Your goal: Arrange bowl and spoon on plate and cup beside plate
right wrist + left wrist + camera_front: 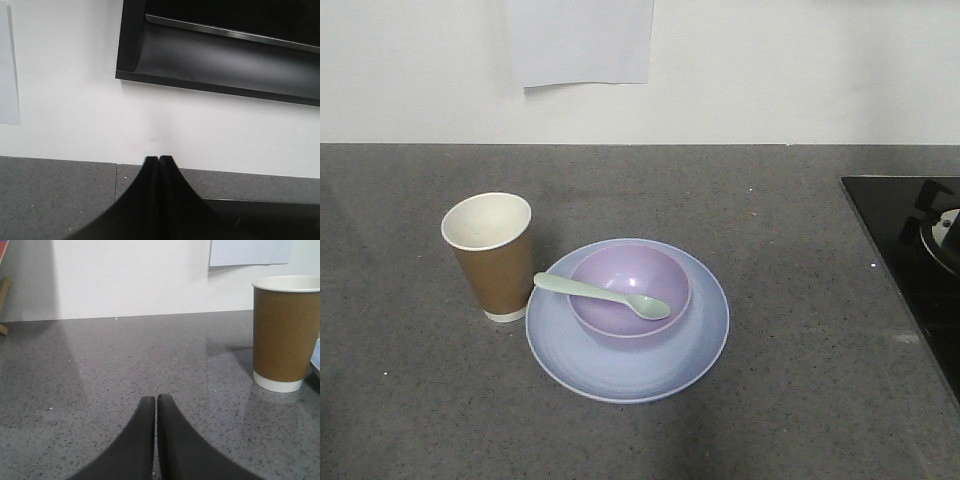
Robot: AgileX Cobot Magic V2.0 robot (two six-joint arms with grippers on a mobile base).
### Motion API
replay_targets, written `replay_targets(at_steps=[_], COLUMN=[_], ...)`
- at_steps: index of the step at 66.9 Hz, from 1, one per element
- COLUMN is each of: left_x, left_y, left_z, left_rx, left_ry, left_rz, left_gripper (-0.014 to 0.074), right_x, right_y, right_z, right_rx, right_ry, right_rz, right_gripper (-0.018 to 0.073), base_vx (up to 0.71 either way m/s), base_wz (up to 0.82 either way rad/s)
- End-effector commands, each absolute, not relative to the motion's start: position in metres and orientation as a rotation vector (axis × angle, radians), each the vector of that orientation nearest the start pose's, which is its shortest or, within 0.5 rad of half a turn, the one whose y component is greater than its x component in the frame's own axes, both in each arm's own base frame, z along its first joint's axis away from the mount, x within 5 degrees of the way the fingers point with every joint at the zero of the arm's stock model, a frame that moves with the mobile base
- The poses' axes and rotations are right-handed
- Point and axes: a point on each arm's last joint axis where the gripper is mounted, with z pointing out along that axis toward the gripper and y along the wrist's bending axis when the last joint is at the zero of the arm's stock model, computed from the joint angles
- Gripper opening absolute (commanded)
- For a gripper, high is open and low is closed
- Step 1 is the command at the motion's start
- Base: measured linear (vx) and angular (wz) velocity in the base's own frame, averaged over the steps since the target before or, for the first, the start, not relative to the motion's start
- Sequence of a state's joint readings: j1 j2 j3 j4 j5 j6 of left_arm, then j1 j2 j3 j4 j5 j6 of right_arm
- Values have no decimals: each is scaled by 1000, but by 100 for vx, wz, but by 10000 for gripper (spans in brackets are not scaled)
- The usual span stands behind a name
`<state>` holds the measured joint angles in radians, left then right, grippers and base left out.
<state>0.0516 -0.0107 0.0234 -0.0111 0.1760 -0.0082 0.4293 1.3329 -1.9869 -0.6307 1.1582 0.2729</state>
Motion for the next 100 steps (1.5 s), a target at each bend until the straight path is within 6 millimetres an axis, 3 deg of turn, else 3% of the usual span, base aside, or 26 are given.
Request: replay_targets(at_steps=[1, 59, 70, 78, 83, 93, 100], left_x=[55, 55, 55, 55, 55, 55, 55], left_y=[2, 2, 2, 2, 2, 2, 2], left_z=[203, 203, 203, 203, 203, 203, 203], left_rx=[-61, -61, -61, -61, -61, -61, -61], left_ry=[1573, 1573, 1573, 1573, 1573, 1573, 1573], left_rz=[7, 7, 7, 7, 7, 7, 7], left_gripper=[-6, -6, -6, -6, -6, -6, -6], right_x=[204, 206, 217, 240, 253, 271, 272], right_y=[37, 38, 60, 88, 103, 120, 122], right_z=[583, 584, 575, 550, 524, 449, 393], right_rx=[-20, -29, -49, -179, -241, -239, -202], right_ry=[1749, 1730, 1742, 1677, 1657, 1670, 1696], right_rz=[-264, -262, -4, 172, 254, 397, 455], right_gripper=[-11, -11, -11, -11, -11, -11, -11], base_vx=[0, 0, 0, 0, 0, 0, 0], base_wz=[0, 0, 0, 0, 0, 0, 0])
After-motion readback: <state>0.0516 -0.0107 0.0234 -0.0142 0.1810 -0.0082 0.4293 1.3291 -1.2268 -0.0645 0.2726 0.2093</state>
